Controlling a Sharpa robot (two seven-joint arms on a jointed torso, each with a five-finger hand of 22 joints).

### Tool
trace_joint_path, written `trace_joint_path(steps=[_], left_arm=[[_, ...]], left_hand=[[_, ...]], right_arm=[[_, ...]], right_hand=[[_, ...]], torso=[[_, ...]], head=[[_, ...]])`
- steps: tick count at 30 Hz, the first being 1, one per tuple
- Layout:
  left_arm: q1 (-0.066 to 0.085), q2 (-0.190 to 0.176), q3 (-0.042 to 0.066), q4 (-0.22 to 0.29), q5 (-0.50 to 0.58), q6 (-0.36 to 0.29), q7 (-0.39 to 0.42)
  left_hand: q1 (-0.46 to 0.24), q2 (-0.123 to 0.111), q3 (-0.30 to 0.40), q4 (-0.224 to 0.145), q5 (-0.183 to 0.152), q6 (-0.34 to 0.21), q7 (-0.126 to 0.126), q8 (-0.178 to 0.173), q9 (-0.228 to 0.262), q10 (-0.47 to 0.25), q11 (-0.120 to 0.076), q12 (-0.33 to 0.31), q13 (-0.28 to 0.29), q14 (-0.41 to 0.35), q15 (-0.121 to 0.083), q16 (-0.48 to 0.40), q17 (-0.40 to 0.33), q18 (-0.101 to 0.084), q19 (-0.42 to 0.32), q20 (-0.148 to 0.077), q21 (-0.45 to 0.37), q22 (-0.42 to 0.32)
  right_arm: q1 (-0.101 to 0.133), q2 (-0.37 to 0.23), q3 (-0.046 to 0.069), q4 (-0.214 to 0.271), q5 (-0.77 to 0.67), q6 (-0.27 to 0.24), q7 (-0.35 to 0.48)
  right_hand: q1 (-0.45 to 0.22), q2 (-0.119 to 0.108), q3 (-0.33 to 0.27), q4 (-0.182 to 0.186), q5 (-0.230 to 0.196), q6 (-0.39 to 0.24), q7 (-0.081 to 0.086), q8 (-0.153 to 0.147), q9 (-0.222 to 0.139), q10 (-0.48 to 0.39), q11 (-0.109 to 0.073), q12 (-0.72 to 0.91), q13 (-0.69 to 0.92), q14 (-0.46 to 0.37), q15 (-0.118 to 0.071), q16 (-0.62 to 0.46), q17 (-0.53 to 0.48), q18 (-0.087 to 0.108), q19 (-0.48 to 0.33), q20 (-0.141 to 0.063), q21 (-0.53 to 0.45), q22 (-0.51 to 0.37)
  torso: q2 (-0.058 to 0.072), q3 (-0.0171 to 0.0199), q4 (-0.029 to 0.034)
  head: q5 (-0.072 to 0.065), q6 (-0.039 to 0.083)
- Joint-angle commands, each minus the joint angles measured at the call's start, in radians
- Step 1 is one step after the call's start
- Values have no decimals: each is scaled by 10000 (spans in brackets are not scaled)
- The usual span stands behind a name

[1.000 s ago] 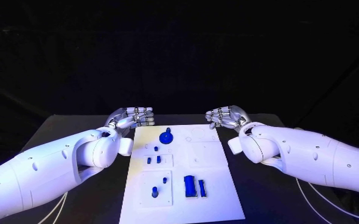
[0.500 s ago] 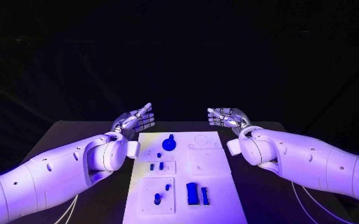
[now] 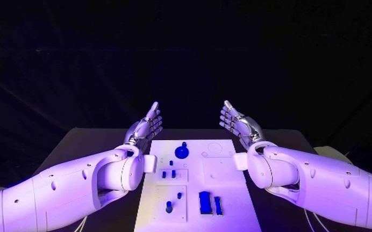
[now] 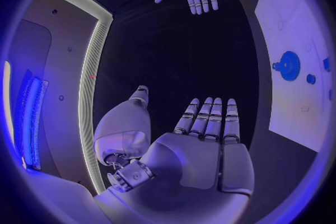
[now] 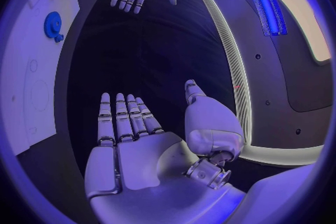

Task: Assemble the parts on the task board

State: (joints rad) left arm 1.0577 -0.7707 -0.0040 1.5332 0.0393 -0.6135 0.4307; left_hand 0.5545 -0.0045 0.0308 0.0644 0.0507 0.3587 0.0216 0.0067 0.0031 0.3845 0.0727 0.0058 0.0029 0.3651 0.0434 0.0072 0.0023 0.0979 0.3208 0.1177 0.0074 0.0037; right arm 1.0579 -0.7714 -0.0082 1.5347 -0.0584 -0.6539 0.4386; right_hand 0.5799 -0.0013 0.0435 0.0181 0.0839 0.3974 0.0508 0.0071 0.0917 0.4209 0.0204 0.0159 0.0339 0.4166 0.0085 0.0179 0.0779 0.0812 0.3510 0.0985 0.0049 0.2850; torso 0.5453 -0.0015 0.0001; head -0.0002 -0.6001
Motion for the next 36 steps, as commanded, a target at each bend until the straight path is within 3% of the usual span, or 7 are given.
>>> trace_joint_path(steps=[1,4,5,31,32,33,36], left_arm=[[-56,-66,32,278,-370,-1429,836],[-76,-92,40,364,-393,-1559,891],[-77,-93,40,368,-393,-1565,893],[-77,-93,40,368,-393,-1565,893],[-77,-93,40,368,-393,-1565,893],[-77,-93,40,368,-393,-1565,893],[-77,-93,40,368,-393,-1565,893]], left_hand=[[-1823,45,-308,-644,-507,-1180,-216,-67,-31,-1249,-727,-58,-29,-1201,-434,-72,-23,-979,-1052,-388,-74,-37],[-2206,45,-308,-644,-507,-1422,-216,-67,-31,-1529,-727,-58,-29,-1454,-434,-72,-23,-979,-1274,-467,-74,-37],[-2343,45,-308,-644,-507,-1507,-216,-67,-31,-1626,-727,-58,-29,-1543,-434,-72,-23,-979,-1354,-1177,-74,-37],[-4420,45,-308,-644,-507,-2854,-216,-67,-31,-3060,-727,-58,-29,-2889,-434,-72,-23,-979,-3208,-1177,-74,-37],[-4558,45,-308,-644,-507,-3587,-216,-67,-31,-3845,-727,-58,-29,-3651,-434,-72,-23,-979,-3208,-1177,-74,-37],[-4788,45,-308,-644,-507,-3587,-216,-67,-31,-3845,-727,-58,-29,-3651,-434,-72,-23,-979,-3208,-1177,-74,-37],[-5545,45,-308,-644,-507,-3587,-216,-67,-31,-3845,-727,-58,-29,-3651,-434,-72,-23,-979,-3208,-1177,-74,-37]], right_arm=[[-66,-73,65,297,560,-1111,787],[-79,-86,82,353,584,-1161,814],[-79,-86,82,353,584,-1161,814],[-79,-86,82,353,584,-1161,814],[-79,-86,82,353,584,-1161,814],[-79,-86,82,353,584,-1161,814],[-79,-86,82,353,584,-1161,814]], right_hand=[[-1916,13,-435,-181,-839,-1314,-508,-71,-917,-1389,-204,-159,-339,-1374,-85,-179,-779,-812,-1159,-985,-49,-942],[-2309,13,-435,-181,-839,-1581,-508,-71,-917,-1674,-204,-159,-339,-1653,-85,-179,-779,-812,-1376,-985,-49,-1135],[-2452,13,-435,-181,-839,-1680,-508,-71,-917,-1780,-204,-159,-339,-1761,-85,-179,-779,-812,-1467,-985,-49,-1205],[-4615,13,-435,-181,-839,-3157,-508,-71,-917,-3346,-204,-159,-339,-3324,-85,-179,-779,-812,-2775,-985,-49,-2850],[-4669,13,-435,-181,-839,-3201,-508,-71,-917,-3382,-204,-159,-339,-3343,-85,-179,-779,-812,-2780,-985,-49,-2850],[-4819,13,-435,-181,-839,-3974,-508,-71,-917,-3503,-204,-159,-339,-3451,-85,-179,-779,-812,-3510,-985,-49,-2850],[-5799,13,-435,-181,-839,-3974,-508,-71,-917,-4209,-204,-159,-339,-4166,-85,-179,-779,-812,-3510,-985,-49,-2850]], torso=[[-11,15,-1],[-11,15,-1],[-11,15,-1],[-11,15,-1],[-11,15,-1],[-11,15,-1],[-11,15,-1]], head=[[2,1],[2,1],[2,1],[2,1],[2,1],[2,1],[2,1]])
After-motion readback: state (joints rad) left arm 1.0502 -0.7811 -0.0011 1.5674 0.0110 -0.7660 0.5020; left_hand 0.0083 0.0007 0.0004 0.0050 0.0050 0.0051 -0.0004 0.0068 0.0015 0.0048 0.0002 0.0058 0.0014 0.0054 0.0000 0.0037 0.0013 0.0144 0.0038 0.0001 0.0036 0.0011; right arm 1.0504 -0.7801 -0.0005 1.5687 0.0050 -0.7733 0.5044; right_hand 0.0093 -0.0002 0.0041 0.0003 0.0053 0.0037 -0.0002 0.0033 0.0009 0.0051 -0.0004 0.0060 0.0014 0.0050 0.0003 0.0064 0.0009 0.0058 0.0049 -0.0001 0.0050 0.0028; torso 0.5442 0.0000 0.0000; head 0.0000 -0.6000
